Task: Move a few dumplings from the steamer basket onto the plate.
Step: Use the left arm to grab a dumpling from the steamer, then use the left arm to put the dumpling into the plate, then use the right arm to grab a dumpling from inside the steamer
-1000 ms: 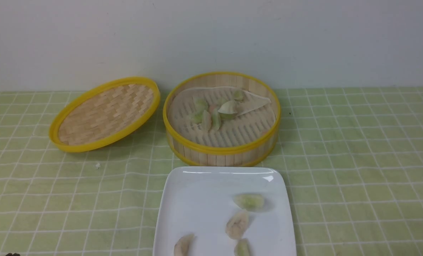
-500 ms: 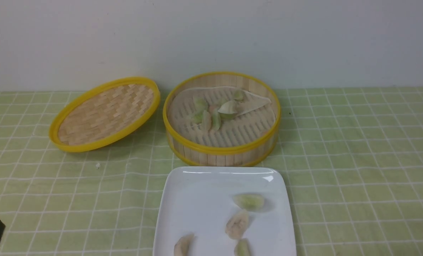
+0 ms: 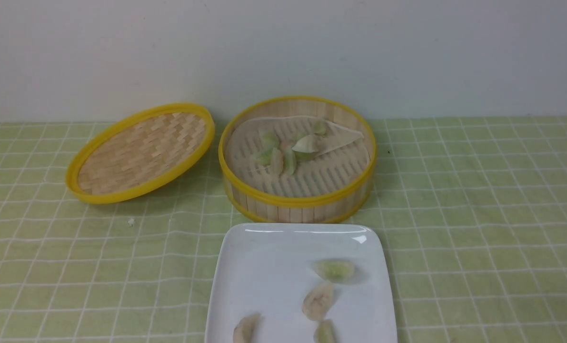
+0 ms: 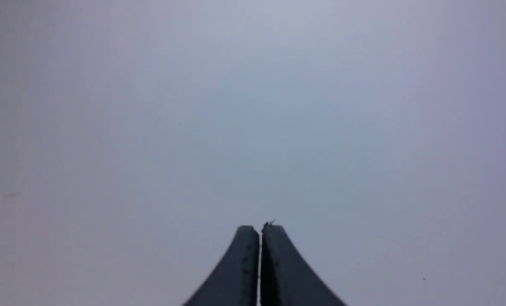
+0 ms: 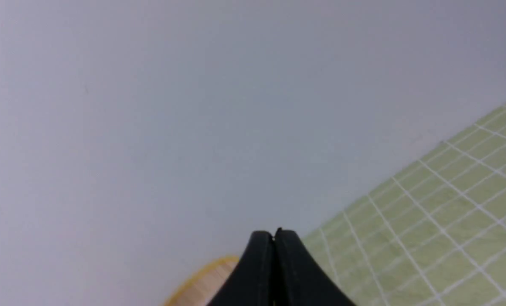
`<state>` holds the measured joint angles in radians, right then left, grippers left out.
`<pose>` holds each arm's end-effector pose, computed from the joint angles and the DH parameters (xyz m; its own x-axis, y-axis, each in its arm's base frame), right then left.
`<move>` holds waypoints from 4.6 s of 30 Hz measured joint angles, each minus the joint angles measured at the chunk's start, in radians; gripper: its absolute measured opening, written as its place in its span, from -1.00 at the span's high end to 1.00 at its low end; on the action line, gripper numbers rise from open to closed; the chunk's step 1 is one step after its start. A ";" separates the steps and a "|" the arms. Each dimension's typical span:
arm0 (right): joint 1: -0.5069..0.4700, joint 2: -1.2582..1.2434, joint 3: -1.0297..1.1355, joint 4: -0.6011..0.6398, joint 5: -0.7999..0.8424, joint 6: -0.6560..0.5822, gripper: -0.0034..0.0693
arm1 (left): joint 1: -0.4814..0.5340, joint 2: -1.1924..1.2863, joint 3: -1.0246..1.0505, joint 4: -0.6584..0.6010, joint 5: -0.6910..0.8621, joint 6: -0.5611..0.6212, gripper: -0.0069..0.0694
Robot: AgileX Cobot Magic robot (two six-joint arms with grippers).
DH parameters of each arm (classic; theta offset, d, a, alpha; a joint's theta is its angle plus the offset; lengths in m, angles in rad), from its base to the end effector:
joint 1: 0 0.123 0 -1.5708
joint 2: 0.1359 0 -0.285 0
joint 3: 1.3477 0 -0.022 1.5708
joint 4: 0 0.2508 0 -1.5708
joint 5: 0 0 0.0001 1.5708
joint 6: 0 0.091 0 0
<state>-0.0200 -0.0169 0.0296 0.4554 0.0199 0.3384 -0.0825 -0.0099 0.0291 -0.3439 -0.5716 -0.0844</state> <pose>0.0563 -0.0003 0.2025 0.0477 0.7121 -0.7004 -0.0324 0.7020 0.7115 0.0405 0.0133 0.2492 0.5577 -0.4093 -0.7222 0.1480 0.9051 -0.3987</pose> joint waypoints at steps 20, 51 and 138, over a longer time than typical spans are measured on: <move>0.079 0.575 -0.855 -0.133 0.895 -0.376 0.94 | 0.000 0.756 -0.956 -0.013 1.405 0.159 0.83; 0.081 1.008 -1.171 -0.160 1.179 -0.521 0.94 | -0.162 2.224 -2.044 -0.117 1.605 0.795 0.32; 0.321 1.970 -1.868 -0.188 1.119 -0.600 0.47 | -0.431 1.366 -1.349 0.314 1.759 0.092 0.83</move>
<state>0.3013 1.9528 -1.8379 0.2672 1.1392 -0.2621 -0.5131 1.3561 -1.3195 -0.0302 1.1875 0.0078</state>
